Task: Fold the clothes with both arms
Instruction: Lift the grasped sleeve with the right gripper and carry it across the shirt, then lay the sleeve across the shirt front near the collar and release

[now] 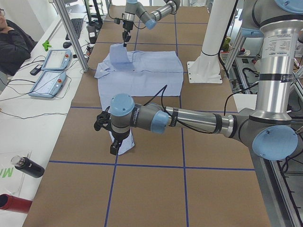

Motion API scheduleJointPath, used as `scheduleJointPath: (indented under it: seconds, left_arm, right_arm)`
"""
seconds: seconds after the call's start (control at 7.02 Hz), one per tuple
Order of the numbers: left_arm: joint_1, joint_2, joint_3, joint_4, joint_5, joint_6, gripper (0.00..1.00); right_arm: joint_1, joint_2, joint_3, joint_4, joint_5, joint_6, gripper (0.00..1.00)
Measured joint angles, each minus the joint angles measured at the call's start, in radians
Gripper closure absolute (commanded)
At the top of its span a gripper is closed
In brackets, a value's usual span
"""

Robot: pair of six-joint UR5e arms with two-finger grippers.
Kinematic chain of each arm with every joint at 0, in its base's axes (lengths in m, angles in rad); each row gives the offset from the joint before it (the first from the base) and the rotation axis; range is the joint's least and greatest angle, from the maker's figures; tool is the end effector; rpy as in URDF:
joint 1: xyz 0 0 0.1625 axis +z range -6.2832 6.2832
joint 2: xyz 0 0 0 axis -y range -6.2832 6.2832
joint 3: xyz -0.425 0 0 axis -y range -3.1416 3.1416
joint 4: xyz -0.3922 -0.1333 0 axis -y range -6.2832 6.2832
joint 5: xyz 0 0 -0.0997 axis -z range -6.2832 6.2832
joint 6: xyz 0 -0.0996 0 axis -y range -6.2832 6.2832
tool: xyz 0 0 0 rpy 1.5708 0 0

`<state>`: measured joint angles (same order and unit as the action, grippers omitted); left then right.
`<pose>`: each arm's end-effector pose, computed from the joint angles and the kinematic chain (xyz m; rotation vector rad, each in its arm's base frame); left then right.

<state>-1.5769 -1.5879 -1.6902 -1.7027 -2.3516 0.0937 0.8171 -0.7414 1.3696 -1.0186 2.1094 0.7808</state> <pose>-0.0663 -0.5103 0.5758 0.2933 0.7632 0.1874 -0.4518 -0.6015 0.1594 0.4987 -1.1389 -0.2940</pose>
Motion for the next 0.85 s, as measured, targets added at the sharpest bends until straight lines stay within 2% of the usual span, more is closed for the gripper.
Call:
scheduleJointPath:
  seconds: [0.57, 0.71, 0.85]
  left_arm:
    - [0.000, -0.001, 0.000, 0.000, 0.000, 0.000, 0.00]
    - [0.000, -0.001, 0.001, 0.000, 0.000, 0.000, 0.00]
    - [0.000, -0.001, 0.001, 0.000, 0.000, 0.000, 0.00]
  right_arm:
    - [-0.110, 0.136, -0.217, 0.002, -0.138, -0.001, 1.00]
    - [-0.143, 0.163, -0.251, 0.003, -0.183, -0.001, 0.89]
    - [-0.173, 0.192, -0.284, 0.003, -0.227, -0.001, 0.51]
